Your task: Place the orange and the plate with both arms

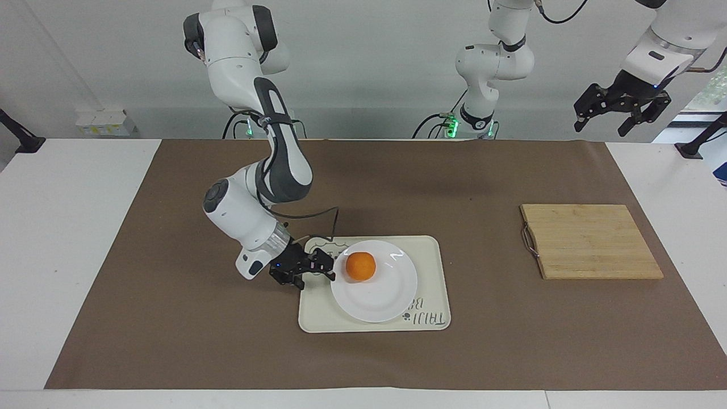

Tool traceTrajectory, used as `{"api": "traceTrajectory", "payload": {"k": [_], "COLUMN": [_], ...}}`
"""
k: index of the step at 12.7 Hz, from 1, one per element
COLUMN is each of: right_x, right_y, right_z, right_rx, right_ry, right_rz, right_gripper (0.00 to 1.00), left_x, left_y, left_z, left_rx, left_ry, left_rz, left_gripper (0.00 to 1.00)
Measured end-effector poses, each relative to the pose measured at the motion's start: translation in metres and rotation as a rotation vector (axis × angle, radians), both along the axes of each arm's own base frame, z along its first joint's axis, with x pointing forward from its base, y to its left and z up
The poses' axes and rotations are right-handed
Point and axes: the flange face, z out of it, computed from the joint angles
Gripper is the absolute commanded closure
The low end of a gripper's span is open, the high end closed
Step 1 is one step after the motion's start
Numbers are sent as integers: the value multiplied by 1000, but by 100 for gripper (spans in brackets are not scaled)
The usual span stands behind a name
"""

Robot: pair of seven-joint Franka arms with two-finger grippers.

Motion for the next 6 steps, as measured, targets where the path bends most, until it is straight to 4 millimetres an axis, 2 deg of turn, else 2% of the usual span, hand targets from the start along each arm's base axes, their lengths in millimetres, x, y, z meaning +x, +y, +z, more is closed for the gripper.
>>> {"api": "traceTrajectory", "payload": {"k": [3,6], "right_x": [9,7], "right_y": [-30,-73], "right_z": [20,53], "right_rx": [-203,-363], "right_ry": [-75,-63], "right_rz": [82,137], "right_gripper": [0,0], "left_x": [0,0], "left_y": [0,0], "left_z": [0,0], "left_rx": [0,0], "left_ry": [0,0], "left_rz": [0,0], "left_gripper": [0,0]}}
